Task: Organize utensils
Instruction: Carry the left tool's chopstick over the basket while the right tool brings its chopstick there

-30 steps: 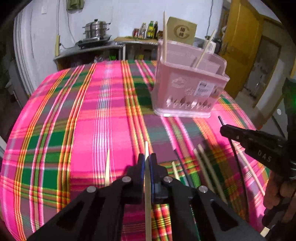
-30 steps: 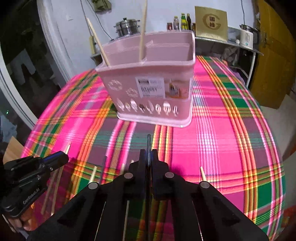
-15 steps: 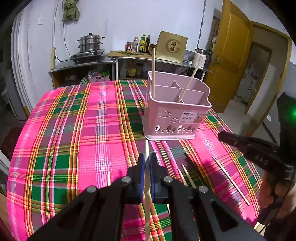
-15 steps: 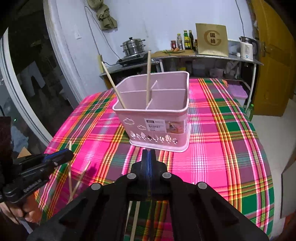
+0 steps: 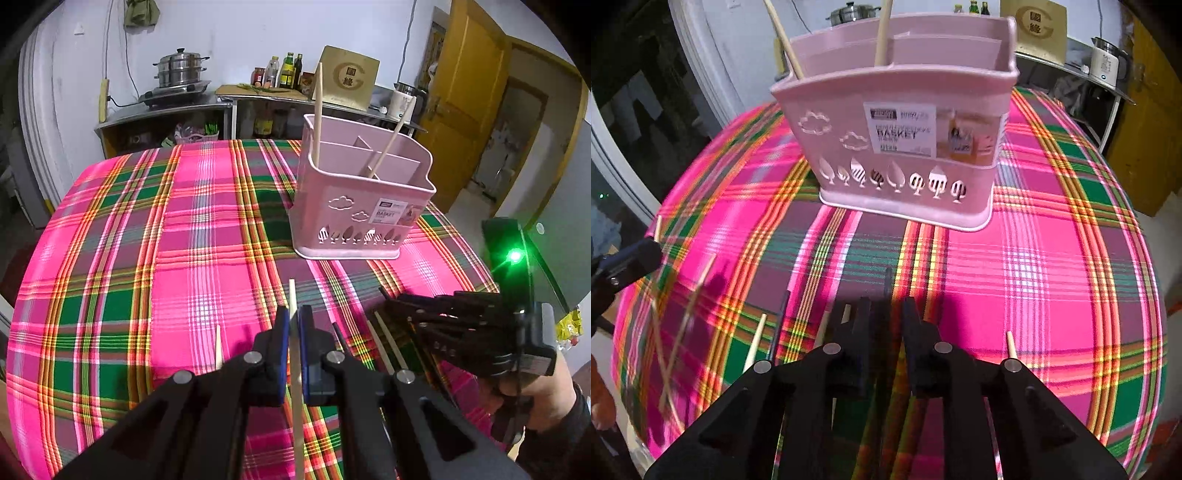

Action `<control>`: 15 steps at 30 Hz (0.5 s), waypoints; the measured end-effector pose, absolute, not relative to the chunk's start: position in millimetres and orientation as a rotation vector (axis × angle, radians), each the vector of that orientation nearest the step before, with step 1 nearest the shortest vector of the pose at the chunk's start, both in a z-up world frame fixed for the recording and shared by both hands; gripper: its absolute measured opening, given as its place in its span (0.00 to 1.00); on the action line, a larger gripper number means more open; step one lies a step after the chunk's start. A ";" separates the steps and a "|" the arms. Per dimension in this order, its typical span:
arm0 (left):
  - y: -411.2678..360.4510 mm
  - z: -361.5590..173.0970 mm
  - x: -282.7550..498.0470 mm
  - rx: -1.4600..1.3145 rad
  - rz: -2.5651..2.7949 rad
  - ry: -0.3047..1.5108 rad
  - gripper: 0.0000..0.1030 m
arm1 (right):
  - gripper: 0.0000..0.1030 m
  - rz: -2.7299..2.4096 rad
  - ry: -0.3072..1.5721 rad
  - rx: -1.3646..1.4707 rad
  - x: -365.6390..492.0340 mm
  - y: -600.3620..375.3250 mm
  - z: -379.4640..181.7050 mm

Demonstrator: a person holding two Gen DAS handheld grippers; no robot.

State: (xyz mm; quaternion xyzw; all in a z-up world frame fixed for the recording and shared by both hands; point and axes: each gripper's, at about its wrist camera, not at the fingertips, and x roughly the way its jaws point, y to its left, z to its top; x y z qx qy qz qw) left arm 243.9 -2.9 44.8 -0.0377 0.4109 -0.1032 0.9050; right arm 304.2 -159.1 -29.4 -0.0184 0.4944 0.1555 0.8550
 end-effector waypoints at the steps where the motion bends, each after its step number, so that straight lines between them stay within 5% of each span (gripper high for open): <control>1: -3.3 44.9 244.6 -0.073 -0.211 0.849 0.06 | 0.16 0.320 1.044 -0.054 306.9 -157.2 -29.9; 6: -3.4 49.2 245.9 -0.067 -0.210 0.840 0.06 | 0.05 0.311 1.043 -0.106 309.0 -149.2 -30.6; 15: -3.8 67.9 241.1 -0.060 -0.217 0.804 0.06 | 0.04 0.353 0.925 -0.040 296.5 -159.1 16.5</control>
